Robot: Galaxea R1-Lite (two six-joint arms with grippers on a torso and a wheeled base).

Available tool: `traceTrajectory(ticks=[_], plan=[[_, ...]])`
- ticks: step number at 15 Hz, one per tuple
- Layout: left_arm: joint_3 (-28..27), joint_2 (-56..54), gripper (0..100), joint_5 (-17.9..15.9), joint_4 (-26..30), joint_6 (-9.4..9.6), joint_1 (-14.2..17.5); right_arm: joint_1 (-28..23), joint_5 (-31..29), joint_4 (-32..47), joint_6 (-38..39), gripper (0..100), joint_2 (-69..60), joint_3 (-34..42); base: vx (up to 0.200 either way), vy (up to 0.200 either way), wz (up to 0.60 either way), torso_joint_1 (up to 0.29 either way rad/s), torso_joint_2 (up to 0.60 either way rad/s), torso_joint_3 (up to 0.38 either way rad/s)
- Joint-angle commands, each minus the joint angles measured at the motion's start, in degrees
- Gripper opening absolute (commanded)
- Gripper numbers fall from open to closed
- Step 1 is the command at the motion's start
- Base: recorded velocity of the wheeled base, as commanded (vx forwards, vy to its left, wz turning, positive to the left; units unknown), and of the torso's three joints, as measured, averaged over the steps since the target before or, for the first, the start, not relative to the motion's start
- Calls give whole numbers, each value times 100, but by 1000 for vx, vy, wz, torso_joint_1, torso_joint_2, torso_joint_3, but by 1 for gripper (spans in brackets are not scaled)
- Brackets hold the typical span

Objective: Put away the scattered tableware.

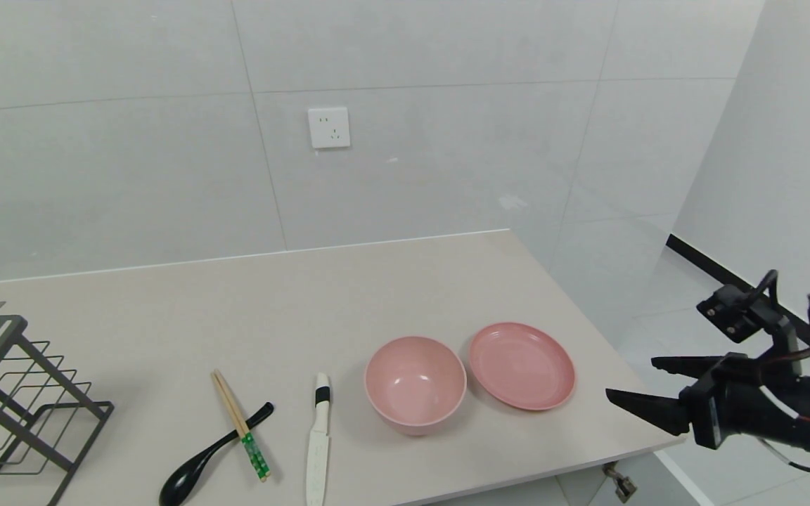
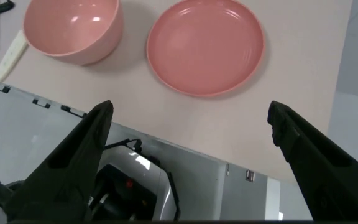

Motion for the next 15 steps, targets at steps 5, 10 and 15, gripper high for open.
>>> traceTrajectory(ticks=[5,10,15], plan=[[0,7,100,2,1,11,4,-55,-94,-1045,-250,100,1384,-28,0,0,0,0,0,0],[0,7,100,2,1,11,4,-125,-94,-1774,-522,100,2157,-46,0,0,0,0,0,0],[0,7,100,-7,1,19,4,-125,-103,-1774,-522,100,2421,-265,0,0,0,0,0,0]])
